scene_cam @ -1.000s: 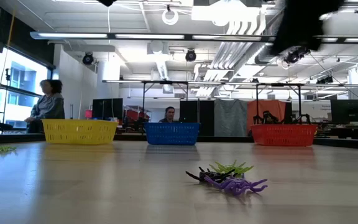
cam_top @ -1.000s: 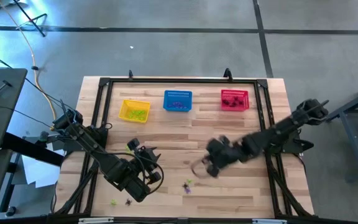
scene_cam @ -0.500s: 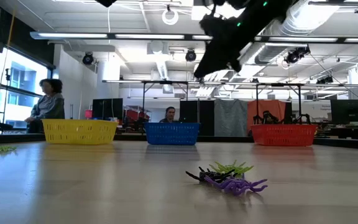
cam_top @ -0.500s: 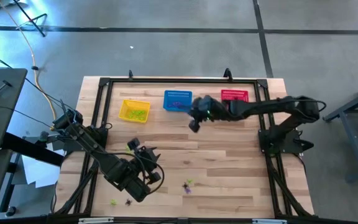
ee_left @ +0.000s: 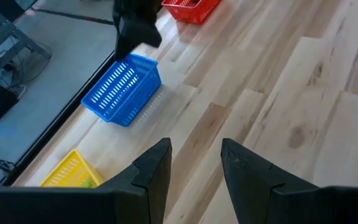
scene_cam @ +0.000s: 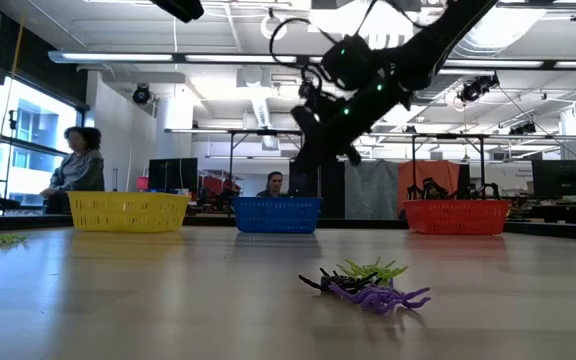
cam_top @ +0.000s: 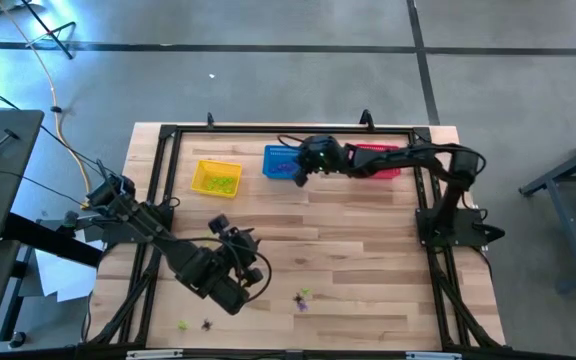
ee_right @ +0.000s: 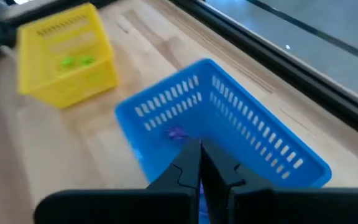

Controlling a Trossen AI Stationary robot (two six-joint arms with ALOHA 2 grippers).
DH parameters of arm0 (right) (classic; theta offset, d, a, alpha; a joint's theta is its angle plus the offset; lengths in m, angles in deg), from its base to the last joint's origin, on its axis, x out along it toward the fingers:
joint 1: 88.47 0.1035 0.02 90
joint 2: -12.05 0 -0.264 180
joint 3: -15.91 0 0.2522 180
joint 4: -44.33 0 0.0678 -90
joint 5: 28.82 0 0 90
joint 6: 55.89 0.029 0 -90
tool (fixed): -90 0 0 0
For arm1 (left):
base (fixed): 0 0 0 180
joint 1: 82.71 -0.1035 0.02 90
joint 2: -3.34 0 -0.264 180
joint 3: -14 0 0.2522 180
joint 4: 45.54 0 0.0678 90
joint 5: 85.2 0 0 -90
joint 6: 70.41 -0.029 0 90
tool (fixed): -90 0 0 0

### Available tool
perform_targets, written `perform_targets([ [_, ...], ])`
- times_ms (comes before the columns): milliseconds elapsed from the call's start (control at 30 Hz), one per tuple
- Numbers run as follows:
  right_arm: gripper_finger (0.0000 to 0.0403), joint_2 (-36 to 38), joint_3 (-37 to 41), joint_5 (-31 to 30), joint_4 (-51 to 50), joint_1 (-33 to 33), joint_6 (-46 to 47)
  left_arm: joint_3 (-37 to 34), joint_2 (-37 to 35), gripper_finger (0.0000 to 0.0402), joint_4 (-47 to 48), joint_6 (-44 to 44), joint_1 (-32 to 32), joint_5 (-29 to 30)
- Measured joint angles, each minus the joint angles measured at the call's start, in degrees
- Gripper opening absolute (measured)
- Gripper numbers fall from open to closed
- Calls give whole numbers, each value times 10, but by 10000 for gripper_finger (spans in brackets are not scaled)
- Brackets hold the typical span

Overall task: Sort Halloween decoration
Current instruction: Put the purple spider toy into the blue bin

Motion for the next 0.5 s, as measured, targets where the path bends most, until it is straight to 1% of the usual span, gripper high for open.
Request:
perform_targets([
  [200, 0, -41, 0, 0, 15, -14, 14, 0, 0, 131, 0, -2, -7, 0],
  [500, 0, -45, 0, 2, 23, -14, 24, 0, 0, 131, 0, -1, -7, 0],
])
